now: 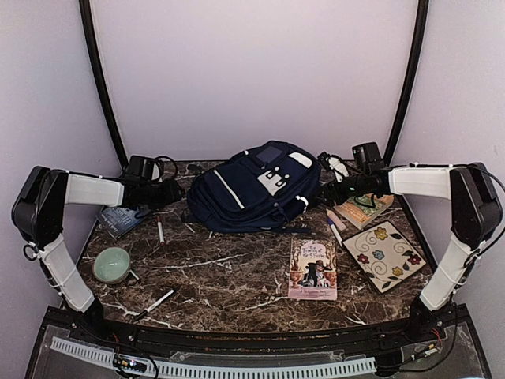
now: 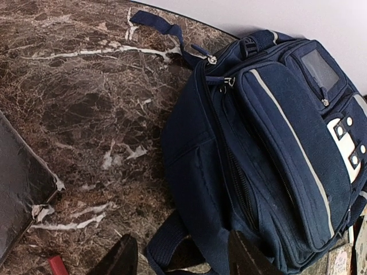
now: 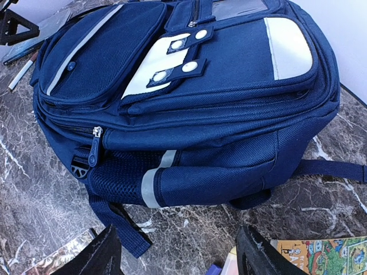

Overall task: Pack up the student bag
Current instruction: Rotate the student bag at the center of the board.

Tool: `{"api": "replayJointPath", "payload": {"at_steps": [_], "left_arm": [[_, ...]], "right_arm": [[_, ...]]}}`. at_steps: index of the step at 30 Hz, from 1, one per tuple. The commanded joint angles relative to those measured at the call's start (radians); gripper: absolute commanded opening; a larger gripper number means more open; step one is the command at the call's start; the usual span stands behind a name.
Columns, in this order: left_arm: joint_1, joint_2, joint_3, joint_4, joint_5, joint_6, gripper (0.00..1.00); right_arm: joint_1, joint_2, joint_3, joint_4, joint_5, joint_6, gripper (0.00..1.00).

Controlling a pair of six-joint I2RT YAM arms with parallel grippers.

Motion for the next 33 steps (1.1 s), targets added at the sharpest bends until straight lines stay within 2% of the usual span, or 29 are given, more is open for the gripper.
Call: {"api": "replayJointPath", "payload": {"at_steps": [1, 12, 24, 29, 33], "left_arm": [[-0.001, 0.016, 0.059, 0.076, -0.008, -0.041, 0.56], [-0.001, 0.184, 0.233, 0.033, -0.061, -0.033, 0.57], [-0.002, 0.278, 0.239, 0.108, 0.111, -0.078, 0.56], [-0.003, 0.249, 0.191, 0.129, 0.155, -0.096, 0.4], [-0.01, 0.178, 0.099, 0.196, 0.164, -0.106, 0.2]], "right_arm": [[0.001, -0.027, -0.005, 0.02, -0.02, -0.019, 0.69], [0.0, -0.029, -0.01, 0.019, -0.028, -0.024, 0.69], [0.002, 0.002, 0.001, 0.001, -0.042, -0.023, 0.69], [0.001, 0.021, 0.01, -0.008, -0.056, -0.019, 0.69], [0.001, 0.046, 0.017, -0.005, -0.03, -0.004, 0.68]]}}
